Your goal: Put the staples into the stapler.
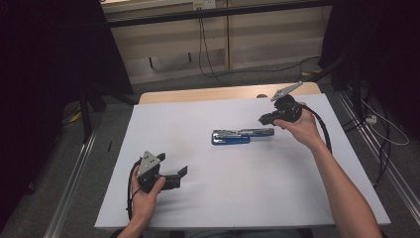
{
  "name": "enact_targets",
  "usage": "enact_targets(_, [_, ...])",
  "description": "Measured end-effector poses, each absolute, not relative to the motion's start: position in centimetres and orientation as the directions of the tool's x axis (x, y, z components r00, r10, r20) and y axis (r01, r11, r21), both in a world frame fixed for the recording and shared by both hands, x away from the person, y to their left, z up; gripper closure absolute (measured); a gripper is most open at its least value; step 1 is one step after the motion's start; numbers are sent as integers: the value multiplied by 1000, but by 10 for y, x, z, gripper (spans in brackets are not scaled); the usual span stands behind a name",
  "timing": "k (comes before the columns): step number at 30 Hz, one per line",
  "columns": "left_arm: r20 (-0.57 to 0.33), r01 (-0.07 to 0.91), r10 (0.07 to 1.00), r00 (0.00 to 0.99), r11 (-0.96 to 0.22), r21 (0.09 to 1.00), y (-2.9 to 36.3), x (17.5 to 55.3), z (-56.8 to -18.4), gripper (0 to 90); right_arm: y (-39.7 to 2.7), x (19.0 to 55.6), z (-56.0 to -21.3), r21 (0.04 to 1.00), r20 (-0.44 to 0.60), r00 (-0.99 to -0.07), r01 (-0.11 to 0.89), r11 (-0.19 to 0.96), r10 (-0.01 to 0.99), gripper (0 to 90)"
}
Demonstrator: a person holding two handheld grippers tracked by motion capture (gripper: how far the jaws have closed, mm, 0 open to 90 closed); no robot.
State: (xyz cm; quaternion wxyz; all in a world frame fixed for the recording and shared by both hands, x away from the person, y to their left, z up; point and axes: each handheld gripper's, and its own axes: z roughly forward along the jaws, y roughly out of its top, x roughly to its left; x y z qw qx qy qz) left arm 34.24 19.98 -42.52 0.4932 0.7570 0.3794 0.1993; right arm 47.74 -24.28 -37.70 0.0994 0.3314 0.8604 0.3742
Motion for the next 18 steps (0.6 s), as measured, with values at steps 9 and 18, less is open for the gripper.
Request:
enact_targets(9, [-79, 378, 769, 635, -220, 899, 199, 343, -426, 42, -237, 477, -375, 714, 74, -772, 483, 507, 631, 794])
enact_targets(18, [-75, 375, 768, 636, -222, 900, 200, 342, -425, 42, -224, 481, -375, 702, 67, -791, 471, 534, 609, 794])
